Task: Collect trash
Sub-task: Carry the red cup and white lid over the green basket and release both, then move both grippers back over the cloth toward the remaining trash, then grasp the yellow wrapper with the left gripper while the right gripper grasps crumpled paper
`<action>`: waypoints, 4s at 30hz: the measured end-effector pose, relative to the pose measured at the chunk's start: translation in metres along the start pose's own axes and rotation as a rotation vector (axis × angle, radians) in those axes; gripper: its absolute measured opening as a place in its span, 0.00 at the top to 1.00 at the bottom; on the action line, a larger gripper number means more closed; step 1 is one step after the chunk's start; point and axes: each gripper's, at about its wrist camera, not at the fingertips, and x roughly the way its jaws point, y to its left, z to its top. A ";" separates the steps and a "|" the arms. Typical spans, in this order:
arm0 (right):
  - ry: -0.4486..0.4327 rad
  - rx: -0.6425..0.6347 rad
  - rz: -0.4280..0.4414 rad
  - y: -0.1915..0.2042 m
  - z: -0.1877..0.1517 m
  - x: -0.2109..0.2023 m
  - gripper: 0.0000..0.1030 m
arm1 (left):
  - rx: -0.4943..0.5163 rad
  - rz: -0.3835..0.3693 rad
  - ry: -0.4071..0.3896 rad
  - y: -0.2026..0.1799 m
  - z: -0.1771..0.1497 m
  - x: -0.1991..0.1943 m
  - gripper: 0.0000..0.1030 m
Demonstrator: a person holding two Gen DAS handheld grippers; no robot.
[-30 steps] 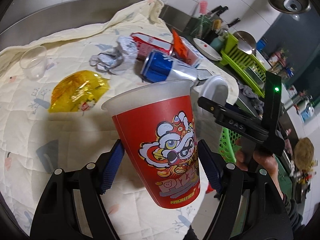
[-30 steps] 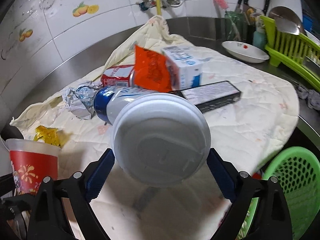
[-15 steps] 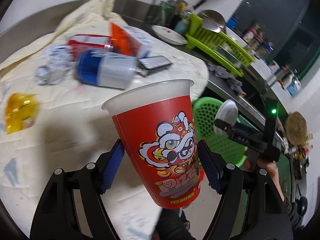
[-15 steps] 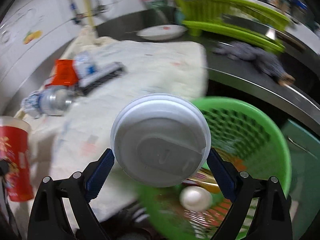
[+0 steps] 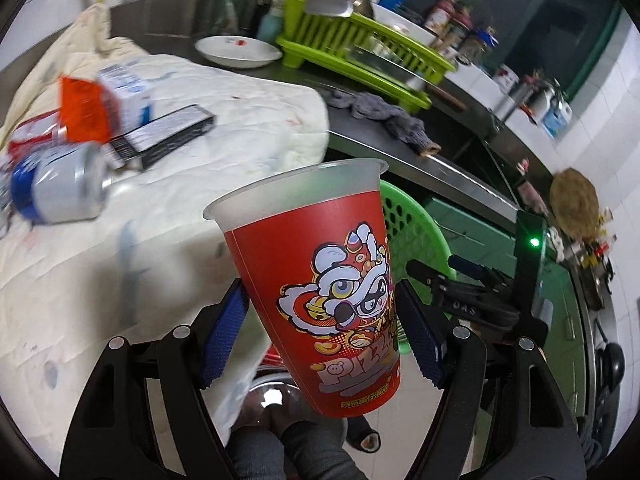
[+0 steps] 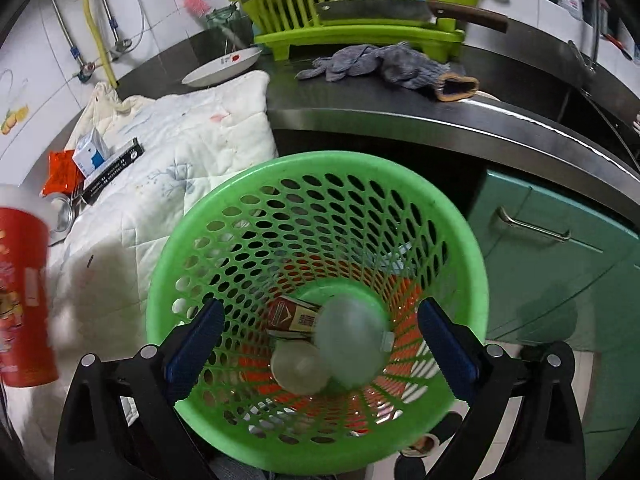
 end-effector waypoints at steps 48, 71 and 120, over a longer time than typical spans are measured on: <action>-0.097 -0.027 0.091 0.016 -0.015 -0.062 0.09 | 0.064 0.061 0.059 -0.026 0.003 0.041 0.15; -0.062 -0.251 0.269 0.163 0.001 -0.041 0.09 | -0.177 0.447 -0.174 0.145 -0.032 -0.112 0.15; -0.024 -0.545 0.434 0.378 0.028 -0.006 0.10 | -0.215 0.528 -0.206 0.300 -0.049 -0.139 0.88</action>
